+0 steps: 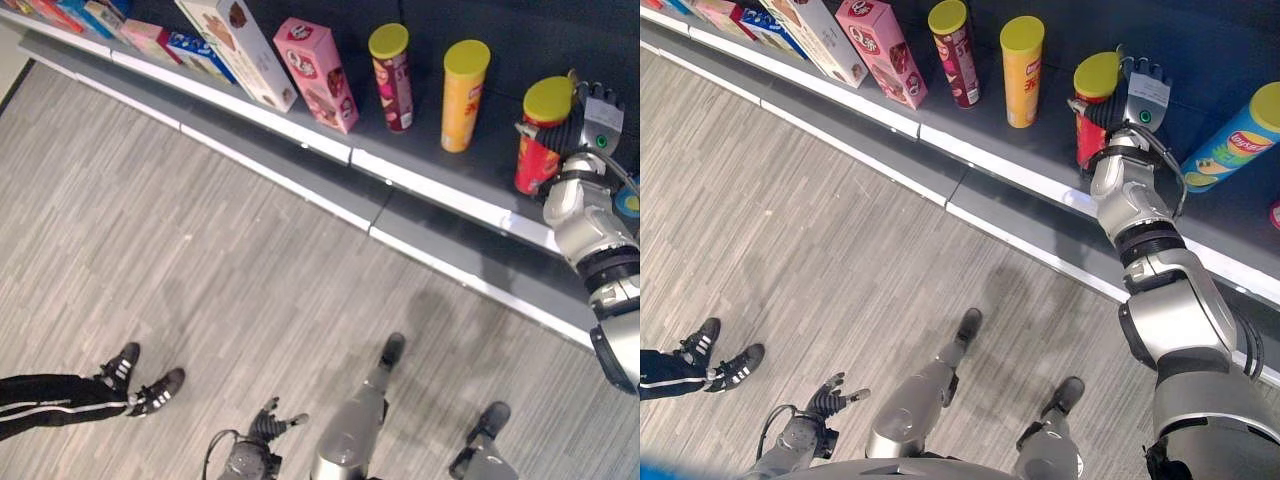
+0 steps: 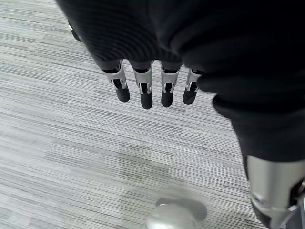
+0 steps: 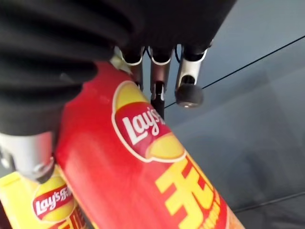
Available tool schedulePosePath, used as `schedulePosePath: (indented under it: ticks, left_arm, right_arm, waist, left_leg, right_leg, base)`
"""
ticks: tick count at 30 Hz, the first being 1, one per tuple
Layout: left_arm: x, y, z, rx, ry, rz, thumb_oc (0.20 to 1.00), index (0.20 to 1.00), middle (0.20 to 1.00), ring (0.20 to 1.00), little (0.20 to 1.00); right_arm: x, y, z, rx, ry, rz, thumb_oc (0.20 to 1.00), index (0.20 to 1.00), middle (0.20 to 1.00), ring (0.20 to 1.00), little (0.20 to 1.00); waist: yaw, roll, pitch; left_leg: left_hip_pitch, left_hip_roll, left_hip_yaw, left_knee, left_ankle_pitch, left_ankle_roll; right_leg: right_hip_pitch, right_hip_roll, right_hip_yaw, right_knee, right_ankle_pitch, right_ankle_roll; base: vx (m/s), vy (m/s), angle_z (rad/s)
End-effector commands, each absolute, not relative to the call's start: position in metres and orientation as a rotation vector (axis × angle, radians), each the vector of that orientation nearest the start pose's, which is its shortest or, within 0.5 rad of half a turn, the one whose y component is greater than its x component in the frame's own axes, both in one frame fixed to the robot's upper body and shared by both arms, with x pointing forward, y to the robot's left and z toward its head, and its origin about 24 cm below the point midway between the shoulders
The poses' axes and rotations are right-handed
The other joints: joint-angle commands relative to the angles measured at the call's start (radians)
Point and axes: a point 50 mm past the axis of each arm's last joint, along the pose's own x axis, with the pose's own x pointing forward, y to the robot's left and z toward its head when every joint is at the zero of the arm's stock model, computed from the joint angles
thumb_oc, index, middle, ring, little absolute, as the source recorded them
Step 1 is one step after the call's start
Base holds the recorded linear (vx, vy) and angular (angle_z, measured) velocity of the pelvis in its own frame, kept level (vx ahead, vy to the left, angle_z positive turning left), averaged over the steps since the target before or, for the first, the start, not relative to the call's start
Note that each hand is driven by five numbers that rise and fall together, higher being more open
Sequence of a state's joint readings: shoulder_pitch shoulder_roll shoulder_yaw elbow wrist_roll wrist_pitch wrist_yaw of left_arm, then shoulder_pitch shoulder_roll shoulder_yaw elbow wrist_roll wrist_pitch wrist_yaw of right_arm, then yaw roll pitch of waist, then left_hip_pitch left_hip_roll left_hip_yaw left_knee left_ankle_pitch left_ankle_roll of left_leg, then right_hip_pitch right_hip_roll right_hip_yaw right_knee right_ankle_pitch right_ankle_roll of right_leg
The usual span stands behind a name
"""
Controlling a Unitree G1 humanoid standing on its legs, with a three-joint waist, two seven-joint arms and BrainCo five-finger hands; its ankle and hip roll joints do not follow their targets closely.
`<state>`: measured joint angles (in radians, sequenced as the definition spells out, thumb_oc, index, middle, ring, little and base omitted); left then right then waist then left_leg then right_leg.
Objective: Put the goods on the table back onto the shelves and tidy them up.
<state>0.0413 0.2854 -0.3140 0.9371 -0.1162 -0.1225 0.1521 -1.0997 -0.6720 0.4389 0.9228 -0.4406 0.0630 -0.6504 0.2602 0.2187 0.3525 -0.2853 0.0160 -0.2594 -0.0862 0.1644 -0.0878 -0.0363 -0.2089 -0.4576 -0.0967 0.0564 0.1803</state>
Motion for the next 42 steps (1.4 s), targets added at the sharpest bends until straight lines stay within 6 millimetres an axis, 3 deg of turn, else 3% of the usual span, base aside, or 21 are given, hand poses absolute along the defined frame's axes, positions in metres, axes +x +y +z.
schedulePosePath:
  ticks: [1, 28, 42]
  left_arm:
    - [0.145, 0.226, -0.131, 0.417, 0.85, 0.018, 1.0, 1.0, 1.0, 1.0, 1.0]
    - [0.146, 0.226, -0.131, 0.424, 0.845, 0.018, 1.0, 1.0, 1.0, 1.0, 1.0]
    - [0.147, 0.228, -0.13, 0.429, 0.844, 0.02, 1.0, 1.0, 1.0, 1.0, 1.0]
  right_arm:
    - [0.384, -0.261, 0.297, -1.278, -0.598, -0.798, 0.2, 0.2, 0.2, 0.2, 0.2]
    - [0.388, -0.262, 0.288, -1.275, -0.548, -0.785, 0.2, 0.2, 0.2, 0.2, 0.2]
    - [0.387, -0.264, 0.3, -1.283, -0.563, -0.804, 0.2, 0.2, 0.2, 0.2, 0.2]
  waist:
    - [0.031, 0.013, -0.043]
    - [0.045, 0.036, -0.035]
    - [0.056, 0.045, -0.044]
  left_leg:
    - [0.026, -0.026, 0.061, 0.011, -0.065, 0.004]
    - [0.012, -0.031, 0.048, 0.011, -0.063, 0.006]
    - [0.007, -0.034, 0.045, 0.01, -0.065, 0.007]
  right_leg:
    - [-0.104, -0.046, 0.104, 0.213, -0.133, -0.023]
    - [-0.126, -0.056, 0.096, 0.244, -0.144, -0.021]
    - [-0.131, -0.06, 0.09, 0.246, -0.145, -0.017]
  base:
    - [0.02, -0.015, 0.04]
    - [0.0, 0.0, 0.0]
    - [0.0, 0.0, 0.0]
